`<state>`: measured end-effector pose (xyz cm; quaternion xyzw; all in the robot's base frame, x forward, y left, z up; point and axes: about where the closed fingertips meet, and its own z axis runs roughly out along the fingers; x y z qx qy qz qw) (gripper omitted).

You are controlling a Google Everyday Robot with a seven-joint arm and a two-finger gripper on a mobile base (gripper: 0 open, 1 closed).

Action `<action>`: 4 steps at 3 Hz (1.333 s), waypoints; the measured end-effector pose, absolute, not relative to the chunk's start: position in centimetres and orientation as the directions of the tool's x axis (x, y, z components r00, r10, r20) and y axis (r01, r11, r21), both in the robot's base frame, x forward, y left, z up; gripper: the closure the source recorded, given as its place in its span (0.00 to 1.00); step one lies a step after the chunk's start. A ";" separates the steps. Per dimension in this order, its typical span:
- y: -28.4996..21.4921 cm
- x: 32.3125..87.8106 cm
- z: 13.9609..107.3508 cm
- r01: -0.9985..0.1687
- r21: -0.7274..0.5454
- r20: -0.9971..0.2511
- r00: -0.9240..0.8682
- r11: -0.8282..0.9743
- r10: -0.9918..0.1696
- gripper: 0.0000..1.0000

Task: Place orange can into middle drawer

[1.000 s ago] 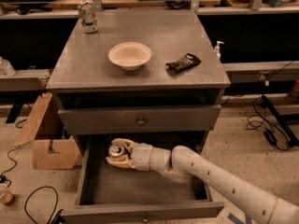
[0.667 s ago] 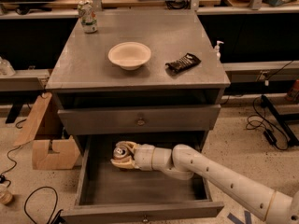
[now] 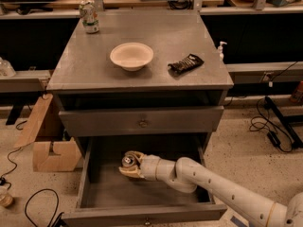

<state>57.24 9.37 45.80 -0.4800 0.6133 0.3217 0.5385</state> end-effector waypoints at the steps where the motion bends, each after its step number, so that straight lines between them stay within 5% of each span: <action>1: 9.7 57.2 42.9 -0.924 -0.088 -0.975 0.003 0.372 -0.222 1.00; 2: 9.8 57.1 42.0 -0.919 -0.072 -0.977 -0.013 0.387 -0.213 1.00; 4: 10.0 57.0 42.4 -0.921 -0.072 -0.977 -0.012 0.384 -0.211 0.59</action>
Offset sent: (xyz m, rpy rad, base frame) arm -0.0016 0.0042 -0.0673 0.0509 0.0695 -0.0968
